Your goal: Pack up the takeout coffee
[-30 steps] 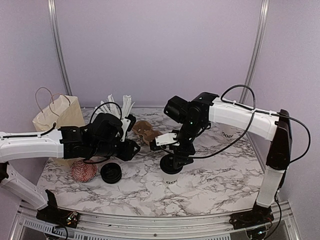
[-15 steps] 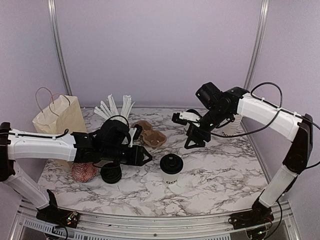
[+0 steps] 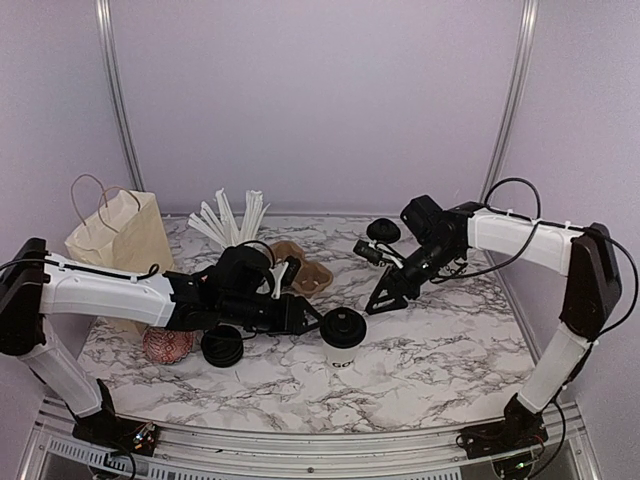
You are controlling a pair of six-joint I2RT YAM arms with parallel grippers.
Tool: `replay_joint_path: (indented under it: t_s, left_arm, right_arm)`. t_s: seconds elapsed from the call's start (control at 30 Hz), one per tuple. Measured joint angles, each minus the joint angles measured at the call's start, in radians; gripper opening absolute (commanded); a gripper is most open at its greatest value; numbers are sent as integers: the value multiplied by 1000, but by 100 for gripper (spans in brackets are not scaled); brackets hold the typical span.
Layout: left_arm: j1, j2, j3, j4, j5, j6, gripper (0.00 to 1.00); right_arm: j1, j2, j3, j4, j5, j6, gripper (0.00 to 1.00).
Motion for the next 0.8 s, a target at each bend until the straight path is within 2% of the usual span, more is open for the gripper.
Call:
replay_joint_path:
  t_s: [0.4, 0.8]
  left_arm:
    - [3, 80, 71, 27, 21, 19, 50]
    - [42, 147, 92, 60, 66, 24, 37]
  right_arm:
    - [0, 94, 19, 8, -51, 25, 52]
    - [-2, 185, 65, 16, -137, 28, 39]
